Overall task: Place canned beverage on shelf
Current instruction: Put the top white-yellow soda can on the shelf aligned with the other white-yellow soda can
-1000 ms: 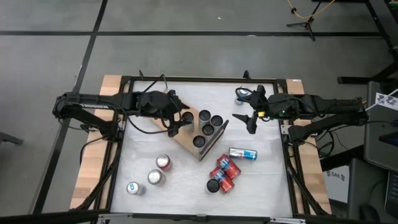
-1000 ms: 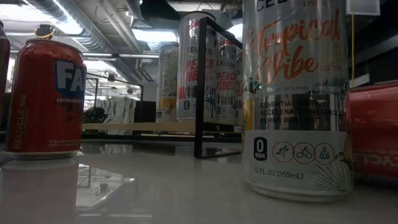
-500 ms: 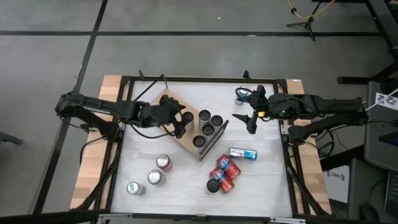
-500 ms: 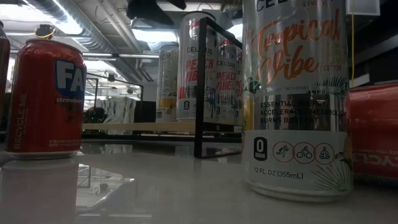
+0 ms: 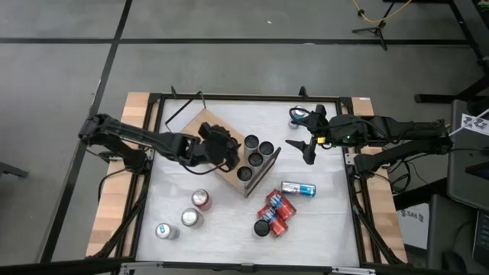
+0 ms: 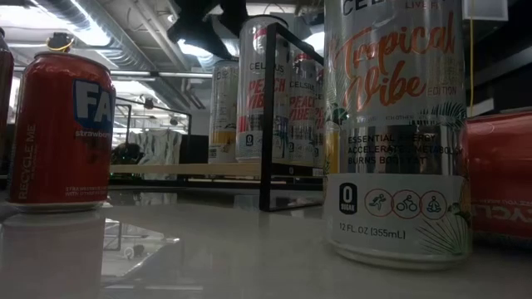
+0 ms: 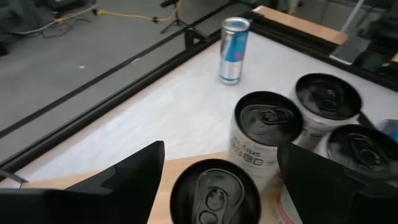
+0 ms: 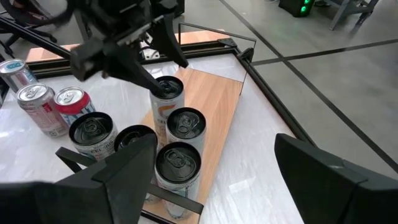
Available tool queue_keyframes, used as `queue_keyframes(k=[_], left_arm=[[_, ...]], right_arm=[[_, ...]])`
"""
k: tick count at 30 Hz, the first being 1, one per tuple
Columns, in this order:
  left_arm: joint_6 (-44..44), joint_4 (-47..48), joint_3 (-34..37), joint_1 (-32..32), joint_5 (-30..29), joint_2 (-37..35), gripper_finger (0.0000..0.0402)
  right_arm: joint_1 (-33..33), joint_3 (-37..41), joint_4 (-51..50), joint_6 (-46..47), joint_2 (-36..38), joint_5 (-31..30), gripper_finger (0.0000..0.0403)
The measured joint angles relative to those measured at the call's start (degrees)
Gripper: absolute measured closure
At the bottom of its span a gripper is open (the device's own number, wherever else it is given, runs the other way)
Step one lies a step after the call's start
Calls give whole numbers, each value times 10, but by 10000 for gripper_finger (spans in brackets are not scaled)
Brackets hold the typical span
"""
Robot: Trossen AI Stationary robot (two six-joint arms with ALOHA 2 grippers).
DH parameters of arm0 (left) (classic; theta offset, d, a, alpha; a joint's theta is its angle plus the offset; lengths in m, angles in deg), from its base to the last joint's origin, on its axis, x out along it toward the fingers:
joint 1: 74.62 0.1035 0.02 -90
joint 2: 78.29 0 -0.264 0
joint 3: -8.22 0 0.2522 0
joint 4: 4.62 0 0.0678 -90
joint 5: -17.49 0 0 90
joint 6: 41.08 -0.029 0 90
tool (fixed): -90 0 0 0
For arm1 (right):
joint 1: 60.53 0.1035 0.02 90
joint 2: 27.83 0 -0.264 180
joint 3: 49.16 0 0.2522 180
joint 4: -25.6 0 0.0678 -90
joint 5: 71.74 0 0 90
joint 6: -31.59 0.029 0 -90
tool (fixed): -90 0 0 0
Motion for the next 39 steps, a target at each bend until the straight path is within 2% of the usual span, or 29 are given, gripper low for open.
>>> queue_keyframes(k=[14, 39], left_arm=[[38, 38, 0, -1, -24, 22, 98], [126, 47, 0, -3, 9, 22, 98]], right_arm=[[0, 0, -2, 0, 0, 0, 79], [0, 0, -2, 0, 0, 0, 79]])
